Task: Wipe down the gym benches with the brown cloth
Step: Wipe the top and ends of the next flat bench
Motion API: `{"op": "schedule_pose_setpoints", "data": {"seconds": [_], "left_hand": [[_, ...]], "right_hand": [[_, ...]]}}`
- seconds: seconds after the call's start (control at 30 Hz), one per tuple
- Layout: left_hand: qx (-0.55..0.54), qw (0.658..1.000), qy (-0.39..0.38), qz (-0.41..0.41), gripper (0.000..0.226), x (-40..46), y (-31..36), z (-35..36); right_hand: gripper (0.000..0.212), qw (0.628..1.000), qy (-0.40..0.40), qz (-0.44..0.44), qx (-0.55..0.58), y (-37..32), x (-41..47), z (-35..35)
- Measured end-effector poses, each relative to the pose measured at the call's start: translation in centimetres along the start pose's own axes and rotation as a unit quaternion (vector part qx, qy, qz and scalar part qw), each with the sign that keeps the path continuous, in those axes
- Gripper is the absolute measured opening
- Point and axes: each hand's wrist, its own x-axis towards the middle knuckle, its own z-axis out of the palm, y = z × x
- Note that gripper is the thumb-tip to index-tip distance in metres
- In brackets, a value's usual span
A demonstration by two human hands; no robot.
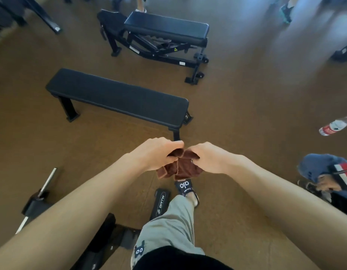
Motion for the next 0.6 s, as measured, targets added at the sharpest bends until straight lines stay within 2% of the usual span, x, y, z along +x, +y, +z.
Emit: {"op": "schedule_pose_setpoints", "data": {"seconds": [0.23,0.43,0.5,0.6], "left_hand": [[-0.009,1.000,0.010,-0.017,0.016,15.0,-9.5,-1.5],[-0.045,0.992,0.064,-0.095,0.011,23.7,-16.8,-3.5],[-0.053,0.986,0.096,-0.125,0.010,26.3,-19.1,-4.5],[-0.046,0.968,0.186,-0.160,0.010,30.5,-22.2,-4.8]], "right_hand": [[0.033,1.000,0.010,0.017,-0.003,6.8,14.9,-6.4],[0.039,1.000,0.019,-0.003,-0.004,9.4,27.1,-12.3],[0.041,0.999,0.033,-0.017,-0.007,10.1,30.9,-14.3],[0.044,0.994,0.092,-0.049,-0.007,11.6,36.3,-16.3]]}}
